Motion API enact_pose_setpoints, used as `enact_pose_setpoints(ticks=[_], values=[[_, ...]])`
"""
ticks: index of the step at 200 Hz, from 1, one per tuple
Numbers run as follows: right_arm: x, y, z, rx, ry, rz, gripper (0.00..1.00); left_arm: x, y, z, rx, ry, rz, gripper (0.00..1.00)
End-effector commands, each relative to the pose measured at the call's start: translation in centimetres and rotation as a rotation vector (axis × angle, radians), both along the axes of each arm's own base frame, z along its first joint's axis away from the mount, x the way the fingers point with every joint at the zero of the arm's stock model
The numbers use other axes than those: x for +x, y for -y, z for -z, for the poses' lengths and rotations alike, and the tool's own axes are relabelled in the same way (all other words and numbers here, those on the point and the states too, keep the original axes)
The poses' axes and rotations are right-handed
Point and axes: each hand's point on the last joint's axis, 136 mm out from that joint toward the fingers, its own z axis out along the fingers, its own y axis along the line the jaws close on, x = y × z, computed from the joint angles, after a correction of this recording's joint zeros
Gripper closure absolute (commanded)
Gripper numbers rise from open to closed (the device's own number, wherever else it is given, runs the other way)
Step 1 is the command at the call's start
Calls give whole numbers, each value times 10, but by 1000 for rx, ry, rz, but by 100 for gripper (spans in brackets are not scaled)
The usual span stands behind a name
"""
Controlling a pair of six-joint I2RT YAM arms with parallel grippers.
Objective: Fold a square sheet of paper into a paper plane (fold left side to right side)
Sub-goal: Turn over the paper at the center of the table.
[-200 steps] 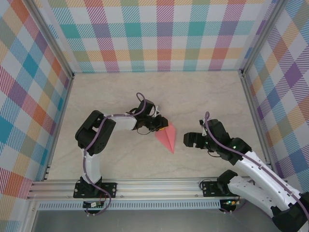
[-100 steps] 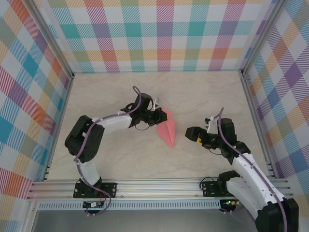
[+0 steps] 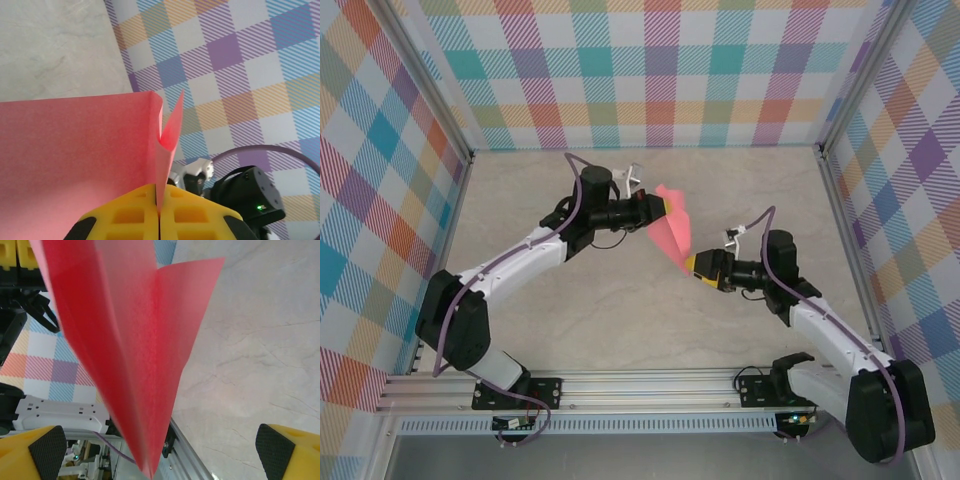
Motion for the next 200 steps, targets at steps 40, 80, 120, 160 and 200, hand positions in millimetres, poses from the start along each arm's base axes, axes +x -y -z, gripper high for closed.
enact_pose_setpoints(ticks=[40, 80, 120, 160, 200], values=[[5, -25, -49, 95, 127, -82, 17, -19, 1, -36, -129, 18, 49, 93], [9, -25, -61, 99, 164, -69, 46, -27, 1, -37, -148, 1, 69, 93], [8, -21, -64, 72, 202, -46, 70, -33, -2, -29, -128, -13, 72, 92], [6, -10, -54, -63, 220, 3, 86, -34, -14, -10, -11, -6, 39, 68], [4, 4, -25, -318, 216, 37, 88, -32, -63, 7, 295, 88, -120, 35]])
